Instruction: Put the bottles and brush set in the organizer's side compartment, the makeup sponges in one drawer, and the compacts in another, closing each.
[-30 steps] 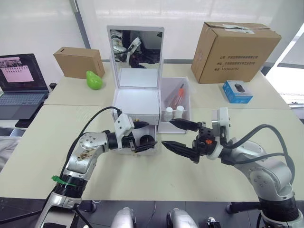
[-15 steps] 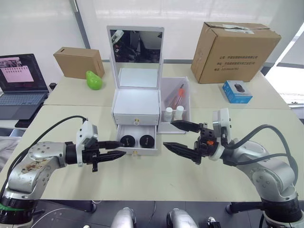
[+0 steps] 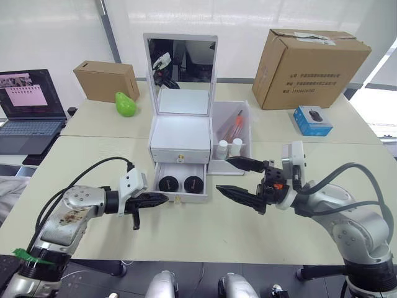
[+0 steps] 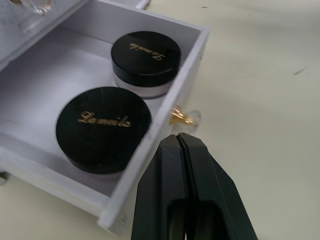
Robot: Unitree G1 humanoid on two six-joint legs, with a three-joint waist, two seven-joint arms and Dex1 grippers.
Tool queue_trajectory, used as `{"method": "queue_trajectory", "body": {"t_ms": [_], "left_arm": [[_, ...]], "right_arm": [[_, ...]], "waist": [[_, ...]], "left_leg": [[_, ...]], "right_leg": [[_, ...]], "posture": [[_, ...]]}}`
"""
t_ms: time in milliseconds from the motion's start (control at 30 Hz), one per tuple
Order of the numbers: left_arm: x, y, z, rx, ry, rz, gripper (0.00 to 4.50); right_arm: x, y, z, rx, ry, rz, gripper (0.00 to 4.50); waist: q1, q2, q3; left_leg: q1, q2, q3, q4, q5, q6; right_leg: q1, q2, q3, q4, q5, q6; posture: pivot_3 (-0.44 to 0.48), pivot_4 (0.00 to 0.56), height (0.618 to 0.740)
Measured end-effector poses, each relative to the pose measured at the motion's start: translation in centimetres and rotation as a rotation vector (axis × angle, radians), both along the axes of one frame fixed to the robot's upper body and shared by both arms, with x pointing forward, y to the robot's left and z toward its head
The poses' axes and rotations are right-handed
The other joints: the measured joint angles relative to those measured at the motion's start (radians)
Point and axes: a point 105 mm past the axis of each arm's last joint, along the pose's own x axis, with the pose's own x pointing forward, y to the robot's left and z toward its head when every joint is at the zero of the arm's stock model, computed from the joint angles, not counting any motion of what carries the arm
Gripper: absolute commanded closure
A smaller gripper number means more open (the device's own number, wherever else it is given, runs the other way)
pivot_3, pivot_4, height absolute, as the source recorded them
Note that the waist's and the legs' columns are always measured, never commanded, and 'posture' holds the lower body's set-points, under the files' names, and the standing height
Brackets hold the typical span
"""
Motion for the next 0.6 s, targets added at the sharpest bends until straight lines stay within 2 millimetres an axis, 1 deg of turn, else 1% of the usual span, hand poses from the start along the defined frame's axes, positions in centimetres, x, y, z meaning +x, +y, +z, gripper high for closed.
{"method": "queue_trajectory", "body": {"t_ms": [200,300,433,500,600], "left_arm": [[2.0,-0.3,0.0,-0.010,-0.047,0.060,4.47],[3.5,-0.8,-0.2,-0.026,-0.066,0.120,4.47],[5.4,-2.0,0.8,-0.067,-0.115,0.176,4.47],[5.8,-2.5,1.1,-0.086,-0.135,0.176,4.47],[6.0,-2.9,0.6,-0.090,-0.132,0.177,4.47]], "right_arm": [[0.0,-0.2,-0.1,-0.005,0.005,-0.019,0.00],[0.0,-0.2,-0.1,-0.007,0.001,-0.025,0.00],[-0.1,-0.2,0.0,-0.008,-0.005,-0.033,0.00],[0.0,-0.3,0.0,-0.009,-0.005,-0.036,0.00],[0.0,-0.4,0.2,-0.008,-0.010,-0.045,0.00]], "waist": [[0.002,0.000,0.000],[0.005,0.000,0.000],[0.005,0.000,0.000],[0.004,0.000,0.000],[0.002,0.000,0.000]], "left_leg": [[0.000,0.000,0.000,0.000,0.000,0.000],[-0.001,-0.001,-0.001,0.001,0.000,0.000],[-0.001,-0.001,-0.001,0.002,0.000,0.000],[-0.001,-0.001,-0.001,0.002,0.000,0.000],[-0.001,0.000,-0.002,0.002,0.000,0.000]], "right_leg": [[0.000,0.001,0.000,0.000,0.000,0.000],[0.000,0.001,0.000,0.000,0.000,0.001],[0.001,0.001,0.000,0.001,0.001,0.002],[0.001,0.001,0.000,0.001,0.001,0.002],[0.001,0.002,0.000,0.001,0.001,0.002]], "posture": [[0.000,0.150,0.740],[0.000,0.150,0.740],[0.000,0.150,0.740],[0.000,0.150,0.740],[0.000,0.150,0.740]]}}
